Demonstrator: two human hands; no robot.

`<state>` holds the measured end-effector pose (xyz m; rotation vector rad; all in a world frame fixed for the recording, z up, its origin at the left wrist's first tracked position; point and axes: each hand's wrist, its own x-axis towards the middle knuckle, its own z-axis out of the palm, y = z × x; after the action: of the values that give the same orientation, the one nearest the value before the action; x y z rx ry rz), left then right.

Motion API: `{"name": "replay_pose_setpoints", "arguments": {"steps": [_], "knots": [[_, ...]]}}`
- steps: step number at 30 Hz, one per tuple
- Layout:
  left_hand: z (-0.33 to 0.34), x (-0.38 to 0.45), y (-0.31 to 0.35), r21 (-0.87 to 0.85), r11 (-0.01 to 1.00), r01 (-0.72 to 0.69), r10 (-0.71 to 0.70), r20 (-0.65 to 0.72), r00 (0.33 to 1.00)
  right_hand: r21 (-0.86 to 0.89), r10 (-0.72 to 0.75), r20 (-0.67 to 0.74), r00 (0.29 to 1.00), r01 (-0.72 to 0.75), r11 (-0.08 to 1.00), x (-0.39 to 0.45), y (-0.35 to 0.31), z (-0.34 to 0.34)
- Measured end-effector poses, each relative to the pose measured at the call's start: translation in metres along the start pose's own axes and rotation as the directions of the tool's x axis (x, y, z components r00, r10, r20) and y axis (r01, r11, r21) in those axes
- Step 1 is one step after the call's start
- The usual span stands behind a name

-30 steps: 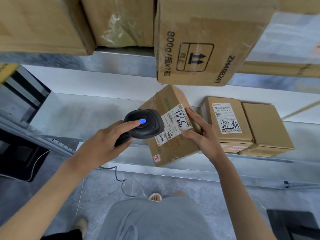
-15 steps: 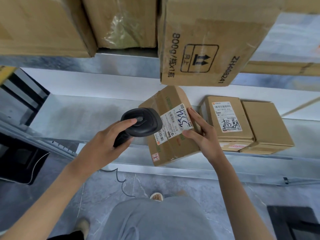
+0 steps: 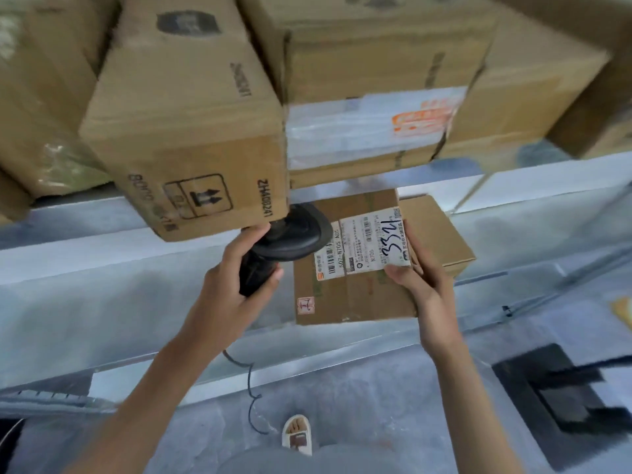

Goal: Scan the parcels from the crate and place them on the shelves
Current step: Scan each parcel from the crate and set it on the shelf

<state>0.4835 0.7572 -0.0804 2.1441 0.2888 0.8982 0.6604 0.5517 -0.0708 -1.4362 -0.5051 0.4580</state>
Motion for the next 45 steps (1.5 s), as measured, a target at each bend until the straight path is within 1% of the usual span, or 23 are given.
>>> {"name": "replay_pose_setpoints", "arguments": {"steps": [4,7,10,13,19,23,26,28,31,36,41,45], "knots": [[0.053,0.015,0.022,-0.076,0.996,-0.055,0.061,0.085,0.994,0.033,0.008,-0.18,0.984,-0.002,0.999,-0.018,-0.01,-0.054],[0.095,0.023,0.044,-0.119,0.991,-0.065,0.083,0.149,0.985,0.058,0.008,-0.32,0.947,0.012,0.998,-0.037,-0.02,-0.097],[0.139,0.034,0.069,-0.203,0.977,-0.062,0.106,0.213,0.971,0.075,0.008,-0.44,0.898,0.028,0.997,-0.056,-0.028,-0.14],[0.183,0.043,0.1,-0.267,0.958,-0.108,0.177,0.249,0.952,0.08,-0.001,-0.551,0.835,0.055,0.995,-0.078,-0.036,-0.181],[0.28,0.05,0.16,-0.394,0.909,-0.137,0.279,0.331,0.901,0.068,-0.014,-0.721,0.693,0.091,0.993,-0.125,-0.037,-0.259],[0.336,0.048,0.192,-0.443,0.887,-0.127,0.316,0.382,0.869,0.082,0.012,-0.824,0.567,0.099,0.992,-0.149,-0.037,-0.301],[0.375,0.053,0.213,-0.475,0.872,-0.116,0.343,0.426,0.837,0.08,0.025,-0.878,0.478,0.094,0.992,-0.158,-0.037,-0.329],[0.401,0.059,0.226,-0.494,0.862,-0.116,0.357,0.428,0.83,0.071,0.022,-0.903,0.43,0.1,0.992,-0.159,-0.036,-0.346],[0.442,0.07,0.239,-0.531,0.836,-0.141,0.416,0.443,0.794,0.066,0.023,-0.932,0.362,0.108,0.992,-0.155,-0.031,-0.375],[0.513,0.1,0.253,-0.561,0.811,-0.164,0.475,0.468,0.745,0.041,0.008,-0.957,0.29,0.11,0.993,-0.128,-0.028,-0.43],[0.576,0.146,0.274,-0.579,0.809,-0.1,0.451,0.504,0.737,-0.032,-0.057,-0.97,0.238,0.105,0.994,-0.095,-0.04,-0.483],[0.619,0.174,0.284,-0.621,0.778,-0.091,0.472,0.484,0.737,-0.054,-0.07,-0.983,0.167,0.095,0.994,-0.079,-0.043,-0.519]]}}
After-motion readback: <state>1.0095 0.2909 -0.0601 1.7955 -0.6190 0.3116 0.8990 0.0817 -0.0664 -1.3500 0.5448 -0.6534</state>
